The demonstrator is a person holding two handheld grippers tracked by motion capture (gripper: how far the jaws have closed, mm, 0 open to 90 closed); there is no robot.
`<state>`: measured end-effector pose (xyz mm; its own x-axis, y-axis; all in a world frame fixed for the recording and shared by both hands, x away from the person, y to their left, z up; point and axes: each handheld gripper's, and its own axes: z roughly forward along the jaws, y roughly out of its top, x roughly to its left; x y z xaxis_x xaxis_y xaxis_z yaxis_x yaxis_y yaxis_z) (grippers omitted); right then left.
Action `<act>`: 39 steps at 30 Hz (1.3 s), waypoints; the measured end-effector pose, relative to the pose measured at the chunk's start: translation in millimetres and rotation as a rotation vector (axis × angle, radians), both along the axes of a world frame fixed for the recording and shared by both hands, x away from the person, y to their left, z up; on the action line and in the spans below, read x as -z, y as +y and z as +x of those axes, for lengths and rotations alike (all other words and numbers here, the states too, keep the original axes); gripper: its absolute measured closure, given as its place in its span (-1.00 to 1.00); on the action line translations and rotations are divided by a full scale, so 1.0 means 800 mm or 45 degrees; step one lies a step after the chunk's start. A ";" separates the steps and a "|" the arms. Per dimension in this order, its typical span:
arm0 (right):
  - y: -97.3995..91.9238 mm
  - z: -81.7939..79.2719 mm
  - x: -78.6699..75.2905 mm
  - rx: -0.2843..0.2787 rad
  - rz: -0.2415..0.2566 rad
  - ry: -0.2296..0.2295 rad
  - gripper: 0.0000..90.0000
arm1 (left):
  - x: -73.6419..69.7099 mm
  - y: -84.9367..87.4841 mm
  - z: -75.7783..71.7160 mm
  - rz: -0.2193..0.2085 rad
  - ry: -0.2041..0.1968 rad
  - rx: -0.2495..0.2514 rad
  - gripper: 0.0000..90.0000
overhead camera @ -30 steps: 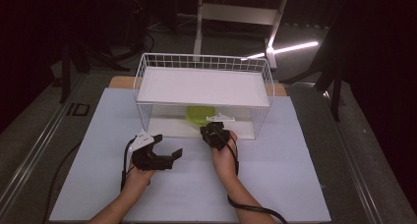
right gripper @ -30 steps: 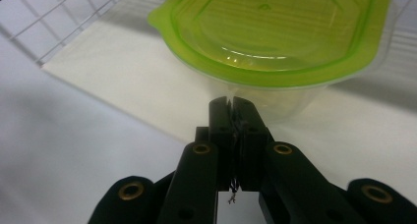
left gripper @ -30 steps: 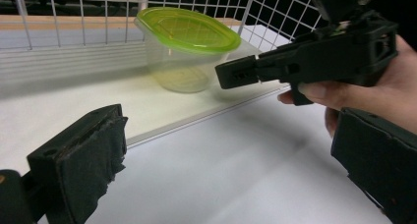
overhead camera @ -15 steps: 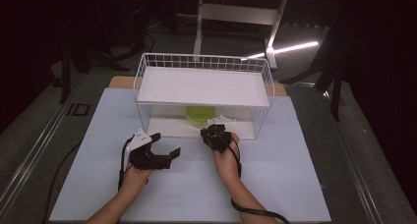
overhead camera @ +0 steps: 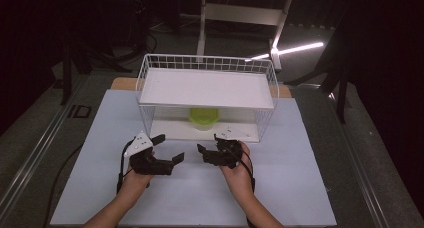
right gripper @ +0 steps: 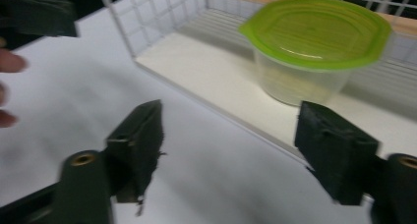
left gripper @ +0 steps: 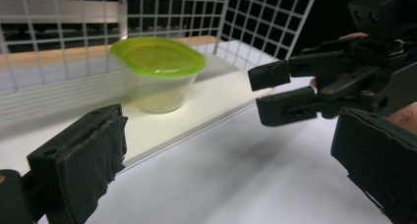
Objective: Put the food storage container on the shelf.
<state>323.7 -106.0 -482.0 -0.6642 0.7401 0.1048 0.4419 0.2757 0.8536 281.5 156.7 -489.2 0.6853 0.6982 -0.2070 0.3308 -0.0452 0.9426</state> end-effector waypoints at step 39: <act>-0.078 -0.081 -0.016 -0.079 0.033 -0.080 -0.69 | -0.004 0.043 -0.056 0.046 0.021 0.043 -0.97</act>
